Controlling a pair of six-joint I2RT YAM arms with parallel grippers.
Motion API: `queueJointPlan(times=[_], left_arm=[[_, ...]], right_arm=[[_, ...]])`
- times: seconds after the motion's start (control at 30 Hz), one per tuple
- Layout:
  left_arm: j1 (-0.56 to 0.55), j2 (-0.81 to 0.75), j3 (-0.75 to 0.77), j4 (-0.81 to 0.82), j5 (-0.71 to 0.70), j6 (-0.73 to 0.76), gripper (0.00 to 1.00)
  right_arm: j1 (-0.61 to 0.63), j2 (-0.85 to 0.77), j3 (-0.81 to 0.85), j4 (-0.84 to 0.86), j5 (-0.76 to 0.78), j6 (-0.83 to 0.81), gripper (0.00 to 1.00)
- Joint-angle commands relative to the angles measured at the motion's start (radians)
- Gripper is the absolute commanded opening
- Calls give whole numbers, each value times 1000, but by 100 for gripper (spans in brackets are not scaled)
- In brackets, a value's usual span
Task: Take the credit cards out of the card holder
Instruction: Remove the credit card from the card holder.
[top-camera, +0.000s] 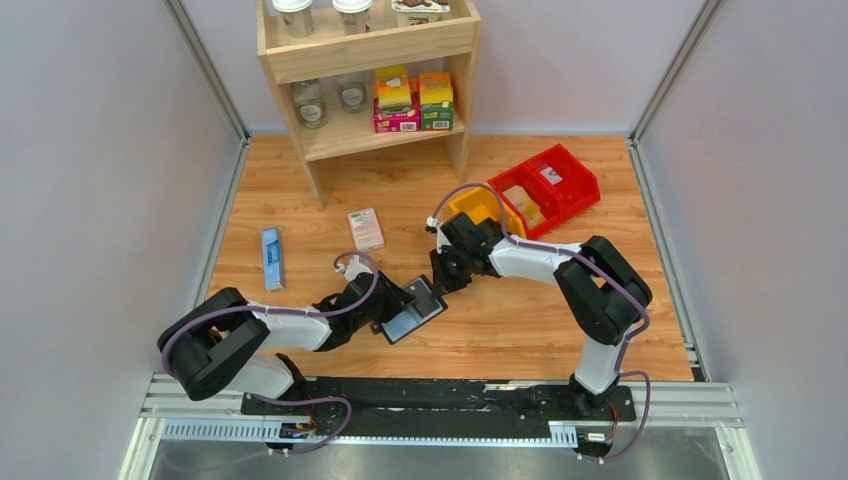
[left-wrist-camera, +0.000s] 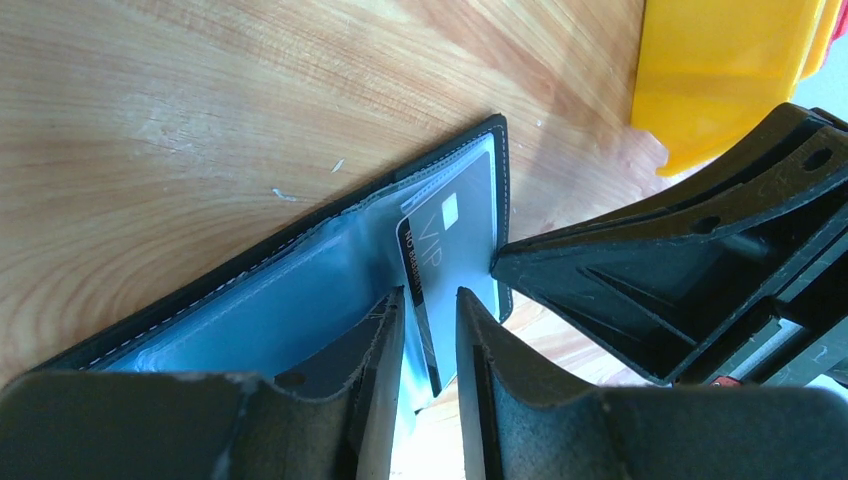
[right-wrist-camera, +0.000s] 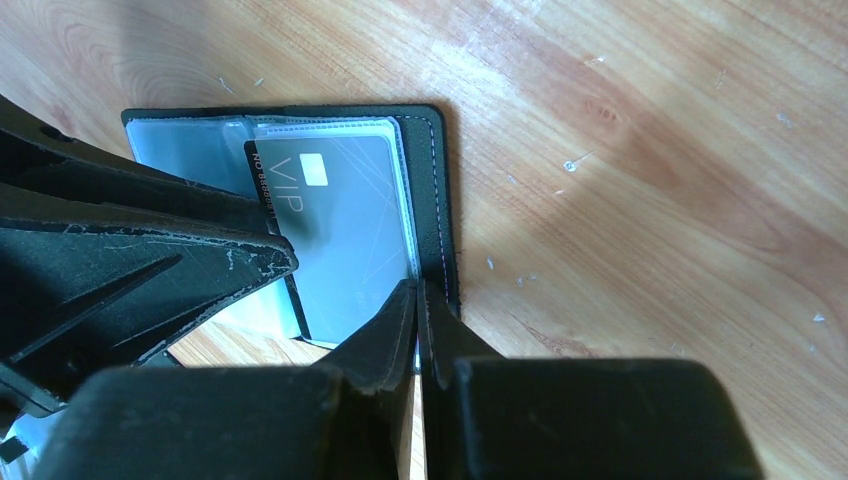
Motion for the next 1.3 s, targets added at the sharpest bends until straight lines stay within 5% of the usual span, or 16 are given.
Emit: queueJointPlan(times=[0.0,0.4,1.13,1.27], left_arm=[[-4,25,-32,67,2,37,32],[-30,-95,-73,217,-28,74,24],[-56,101,-67,425,-12,37,26],[-62,129,-98,512,-38,10,20]], right_arm=[[11,44,-10,-34,10,-18,6],[11,47,-13,-19,-14,-9,6],[11,50,-23,4,-54,10,6],[9,51,-26,7,-57,11,6]])
